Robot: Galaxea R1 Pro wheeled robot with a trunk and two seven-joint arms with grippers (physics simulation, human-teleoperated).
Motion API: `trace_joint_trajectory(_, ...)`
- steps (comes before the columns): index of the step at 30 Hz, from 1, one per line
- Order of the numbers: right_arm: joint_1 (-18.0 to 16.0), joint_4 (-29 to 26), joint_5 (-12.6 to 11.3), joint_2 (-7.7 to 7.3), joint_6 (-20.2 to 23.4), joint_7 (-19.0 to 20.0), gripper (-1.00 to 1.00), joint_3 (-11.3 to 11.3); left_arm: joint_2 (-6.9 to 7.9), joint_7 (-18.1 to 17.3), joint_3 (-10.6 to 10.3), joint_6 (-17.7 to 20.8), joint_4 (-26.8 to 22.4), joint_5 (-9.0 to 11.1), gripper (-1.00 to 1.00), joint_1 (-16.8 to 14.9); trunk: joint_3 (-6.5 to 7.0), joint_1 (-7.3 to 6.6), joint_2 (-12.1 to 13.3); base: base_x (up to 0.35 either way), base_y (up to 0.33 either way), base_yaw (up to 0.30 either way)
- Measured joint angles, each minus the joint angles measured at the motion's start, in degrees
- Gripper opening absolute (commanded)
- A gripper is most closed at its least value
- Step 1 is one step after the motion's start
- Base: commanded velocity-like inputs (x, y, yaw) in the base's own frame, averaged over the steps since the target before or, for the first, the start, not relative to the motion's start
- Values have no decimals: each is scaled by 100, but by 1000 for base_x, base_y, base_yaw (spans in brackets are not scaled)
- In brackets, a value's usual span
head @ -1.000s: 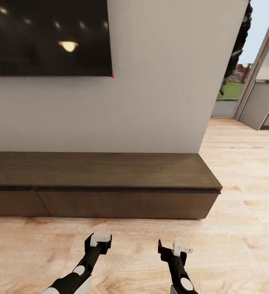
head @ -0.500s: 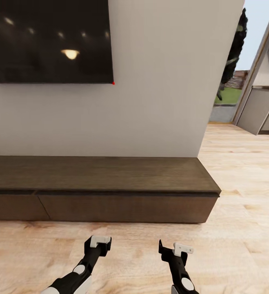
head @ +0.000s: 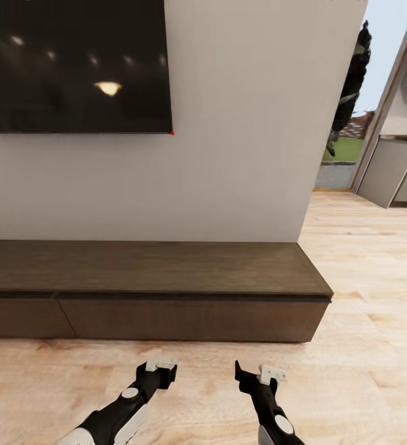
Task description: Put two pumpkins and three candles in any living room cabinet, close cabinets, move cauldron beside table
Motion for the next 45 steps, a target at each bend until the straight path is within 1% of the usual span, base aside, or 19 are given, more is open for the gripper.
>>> trace_joint_trajectory(2,1,-65,-54,1,330,54,100,0,13,2,8,168,-324,10,100,5,36,-44,80,0,0,0)
trace_joint_trajectory(3,3,-134,-93,-1,693,92,100,-1,28,6,12,344,-598,17,100,33,54,-66,120,0,0,0)
trace_joint_trajectory(5,27,-202,-130,-3,1099,126,100,-2,50,7,19,559,-911,29,100,148,89,-110,201,0,0,0)
trace_joint_trajectory(6,57,-232,-147,-4,1250,139,100,-3,58,15,23,650,-1058,32,100,215,107,-132,241,0,0,0)
trace_joint_trajectory(9,103,-330,-167,1,1432,156,100,-11,69,58,28,794,-1250,40,100,295,162,-197,361,0,0,0)
trace_joint_trajectory(14,128,-412,-175,2,1567,162,100,-9,71,218,39,1118,-1409,50,100,329,251,-307,562,0,0,0)
trace_joint_trajectory(19,145,-417,-176,1,1612,164,100,-18,74,315,46,1320,-1488,59,100,333,341,-417,763,0,0,0)
trace_joint_trajectory(27,166,-427,-172,-4,1588,164,100,-28,80,358,51,1375,-1475,65,100,334,485,-593,1084,0,0,0)
trace_joint_trajectory(30,167,-428,-170,-5,1587,161,100,-34,103,395,159,1378,-1473,66,100,334,539,-659,1204,0,0,0)
trace_joint_trajectory(31,167,-428,-170,-5,1587,160,100,-35,110,412,222,1378,-1473,65,100,334,557,-681,1244,0,0,0)
trace_joint_trajectory(32,167,-428,-169,-6,1588,160,100,-36,124,437,347,1381,-1470,63,100,334,575,-703,1284,0,0,0)
trace_joint_trajectory(35,178,-428,-168,-6,1588,163,100,-38,169,472,547,1386,-1478,62,100,333,628,-769,1404,0,0,9)
trace_joint_trajectory(40,186,-420,-167,-5,1592,160,100,-66,193,493,643,1389,-1468,63,100,335,718,-878,1605,0,0,175)
trace_joint_trajectory(45,189,-418,-167,-6,1595,157,100,-79,199,584,660,1389,-1469,64,100,335,808,-988,1806,0,0,272)
